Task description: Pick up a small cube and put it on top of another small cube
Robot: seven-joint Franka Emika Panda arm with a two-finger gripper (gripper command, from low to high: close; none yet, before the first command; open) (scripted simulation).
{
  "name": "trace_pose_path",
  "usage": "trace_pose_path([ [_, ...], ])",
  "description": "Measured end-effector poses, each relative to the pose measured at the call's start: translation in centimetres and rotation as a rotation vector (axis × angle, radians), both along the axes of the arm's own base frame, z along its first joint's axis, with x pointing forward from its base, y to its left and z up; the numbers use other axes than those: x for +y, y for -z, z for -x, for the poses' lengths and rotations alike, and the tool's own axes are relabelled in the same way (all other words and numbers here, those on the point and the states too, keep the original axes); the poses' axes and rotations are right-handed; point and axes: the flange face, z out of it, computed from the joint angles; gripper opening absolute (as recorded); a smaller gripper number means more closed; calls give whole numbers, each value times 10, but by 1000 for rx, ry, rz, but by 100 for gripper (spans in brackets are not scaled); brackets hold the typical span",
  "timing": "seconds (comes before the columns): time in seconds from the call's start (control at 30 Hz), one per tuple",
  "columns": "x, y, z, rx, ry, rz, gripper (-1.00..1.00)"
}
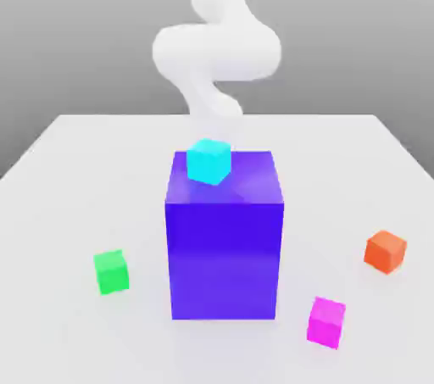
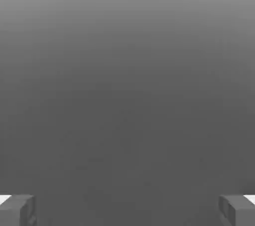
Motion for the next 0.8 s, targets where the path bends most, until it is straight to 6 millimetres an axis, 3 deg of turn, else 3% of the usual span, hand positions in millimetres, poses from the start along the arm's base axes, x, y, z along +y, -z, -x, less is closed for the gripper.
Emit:
trace_pose_path([
  [0.17, 35, 96, -54, 143, -214, 69, 0],
  [0.37, 84, 216, -83, 299, -463, 163, 0],
  [0.53, 120, 318, -78, 422, -669, 253, 0],
  [0.67, 149, 396, -56, 516, -850, 339, 0],
  [0.8, 154, 466, -31, 606, -988, 419, 0],
])
